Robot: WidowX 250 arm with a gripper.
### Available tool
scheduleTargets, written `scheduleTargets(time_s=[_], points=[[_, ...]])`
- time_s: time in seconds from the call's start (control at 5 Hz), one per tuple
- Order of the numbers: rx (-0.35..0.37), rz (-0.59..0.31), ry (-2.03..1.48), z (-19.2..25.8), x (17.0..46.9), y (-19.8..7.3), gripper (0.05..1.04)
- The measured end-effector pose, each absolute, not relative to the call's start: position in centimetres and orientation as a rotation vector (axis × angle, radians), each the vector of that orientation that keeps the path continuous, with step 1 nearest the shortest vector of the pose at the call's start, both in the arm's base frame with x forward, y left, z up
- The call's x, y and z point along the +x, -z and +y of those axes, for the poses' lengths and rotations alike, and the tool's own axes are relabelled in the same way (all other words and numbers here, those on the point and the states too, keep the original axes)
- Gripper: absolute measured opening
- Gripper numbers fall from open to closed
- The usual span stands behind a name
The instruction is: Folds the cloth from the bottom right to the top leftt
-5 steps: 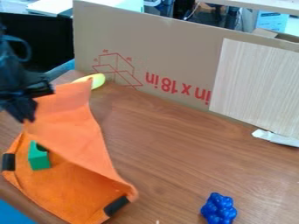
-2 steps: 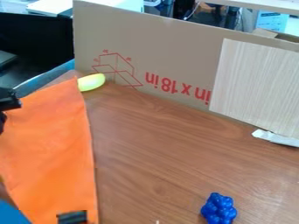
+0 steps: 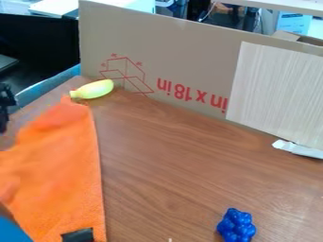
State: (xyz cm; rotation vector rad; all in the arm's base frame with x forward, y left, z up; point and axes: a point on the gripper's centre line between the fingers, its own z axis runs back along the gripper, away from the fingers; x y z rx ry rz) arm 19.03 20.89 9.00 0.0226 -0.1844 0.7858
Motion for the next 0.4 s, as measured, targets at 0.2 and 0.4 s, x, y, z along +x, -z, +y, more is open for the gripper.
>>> scheduleTargets(time_s=[0.2, 0.4], points=[[0.002, -0.105, -0.792, 20.2, 19.2, -10.4, 1.001], [-0.01, 0.058, -0.715, 18.9, 20.6, -13.7, 1.001]])
